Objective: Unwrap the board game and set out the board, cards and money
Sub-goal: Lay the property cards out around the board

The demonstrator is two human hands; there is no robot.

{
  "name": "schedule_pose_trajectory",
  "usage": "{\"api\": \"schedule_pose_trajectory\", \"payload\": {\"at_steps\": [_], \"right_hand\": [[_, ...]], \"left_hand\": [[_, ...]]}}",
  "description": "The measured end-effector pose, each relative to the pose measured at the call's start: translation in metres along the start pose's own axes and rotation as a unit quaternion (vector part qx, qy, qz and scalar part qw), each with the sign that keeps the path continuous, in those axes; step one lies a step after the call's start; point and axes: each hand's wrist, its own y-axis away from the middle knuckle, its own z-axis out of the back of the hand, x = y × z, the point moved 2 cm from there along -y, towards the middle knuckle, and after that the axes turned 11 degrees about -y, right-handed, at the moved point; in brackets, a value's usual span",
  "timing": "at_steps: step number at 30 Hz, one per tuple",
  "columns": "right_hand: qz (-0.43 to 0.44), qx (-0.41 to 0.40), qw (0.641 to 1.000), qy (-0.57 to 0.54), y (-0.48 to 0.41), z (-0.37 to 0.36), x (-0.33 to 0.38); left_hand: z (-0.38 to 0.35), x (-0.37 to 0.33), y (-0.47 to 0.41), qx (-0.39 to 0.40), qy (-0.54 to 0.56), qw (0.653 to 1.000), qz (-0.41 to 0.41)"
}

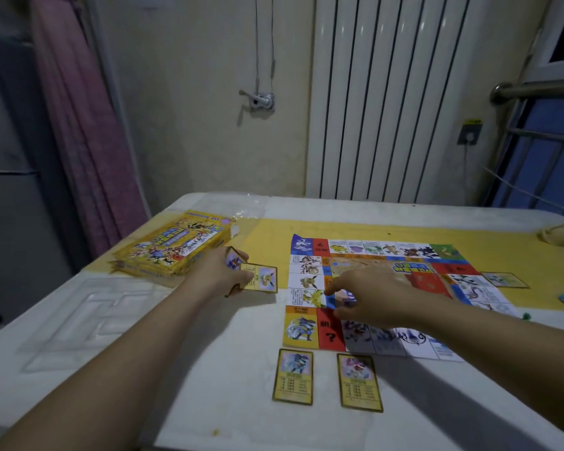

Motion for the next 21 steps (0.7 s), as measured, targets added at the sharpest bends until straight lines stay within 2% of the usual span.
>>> {"api": "schedule_pose_trajectory", "payload": {"at_steps": [7,14,21], "right_hand": [[0.018,0.023,1.000,0.007,-0.018,0.007,0.012],[-0.008,0.117,0.993,0.022,-0.038,-0.004,0.002],[-0.006,0.131,0.991,0.006,-0.043,-0.007,-0.004]], "left_hand": [[-0.012,0.005,-0.020,0.010,-0.014,1.000,0.006],[-0.022,0.001,-0.043,0.034,-0.106,0.994,0.007],[-0.031,-0.003,-0.056,0.011,-0.186,0.982,0.012]]}}
